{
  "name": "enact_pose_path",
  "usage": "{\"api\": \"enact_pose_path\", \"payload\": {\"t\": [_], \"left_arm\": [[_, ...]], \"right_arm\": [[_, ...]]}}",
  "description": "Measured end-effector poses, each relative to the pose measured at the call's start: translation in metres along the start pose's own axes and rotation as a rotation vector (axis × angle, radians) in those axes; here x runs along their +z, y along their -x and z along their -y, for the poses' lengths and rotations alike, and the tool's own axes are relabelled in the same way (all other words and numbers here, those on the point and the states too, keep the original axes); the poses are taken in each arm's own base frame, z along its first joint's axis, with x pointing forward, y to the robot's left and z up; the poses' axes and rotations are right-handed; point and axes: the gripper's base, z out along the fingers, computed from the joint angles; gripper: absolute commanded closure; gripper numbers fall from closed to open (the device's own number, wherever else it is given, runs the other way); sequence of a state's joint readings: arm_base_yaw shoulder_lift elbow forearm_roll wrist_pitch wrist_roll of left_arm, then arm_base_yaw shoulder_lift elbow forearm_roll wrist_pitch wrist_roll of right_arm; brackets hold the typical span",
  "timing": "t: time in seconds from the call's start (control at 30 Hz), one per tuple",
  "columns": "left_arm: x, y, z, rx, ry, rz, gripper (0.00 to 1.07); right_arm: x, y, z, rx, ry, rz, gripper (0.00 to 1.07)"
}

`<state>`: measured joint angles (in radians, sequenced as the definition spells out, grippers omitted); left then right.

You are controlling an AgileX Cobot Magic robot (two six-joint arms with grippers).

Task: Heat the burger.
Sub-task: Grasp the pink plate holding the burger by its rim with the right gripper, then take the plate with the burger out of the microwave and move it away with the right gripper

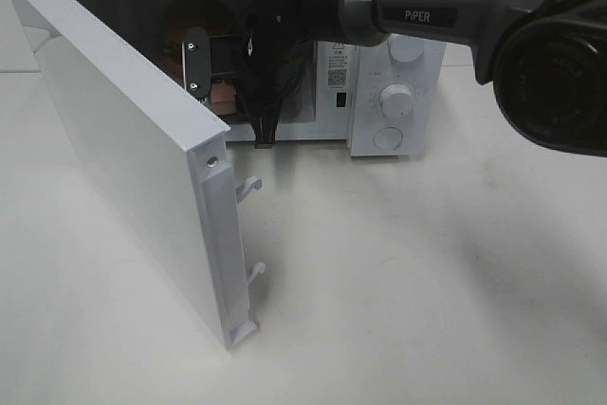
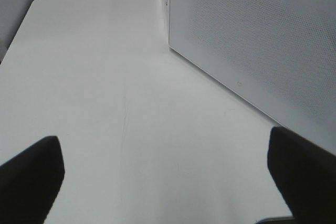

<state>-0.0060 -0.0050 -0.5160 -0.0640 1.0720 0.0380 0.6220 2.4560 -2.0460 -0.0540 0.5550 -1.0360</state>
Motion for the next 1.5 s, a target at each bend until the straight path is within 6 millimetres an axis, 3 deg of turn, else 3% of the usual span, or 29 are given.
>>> {"api": "enact_pose_path", "payload": {"t": [0.03, 0.63, 1.17, 1.5], "left_arm": [[0.0, 0.0, 0.0, 0.0, 0.0, 0.0, 0.09], [0.0, 0.0, 0.0, 0.0, 0.0, 0.0, 0.09], [0.0, 0.0, 0.0, 0.0, 0.0, 0.0, 0.09], [0.0, 0.0, 0.0, 0.0, 0.0, 0.0, 0.09]], "right_arm": [[0.0, 0.001, -0.001, -0.013, 0.004, -0.001, 1.07], [-0.002, 0.009, -0.005, -0.139, 0.025, 0.026, 1.07], [-0.042, 0.009, -0.023, -0.303, 0.069, 0.069, 1.07], [-0.07, 0.005, -0.033, -0.341, -0.019, 0.131, 1.07]]}}
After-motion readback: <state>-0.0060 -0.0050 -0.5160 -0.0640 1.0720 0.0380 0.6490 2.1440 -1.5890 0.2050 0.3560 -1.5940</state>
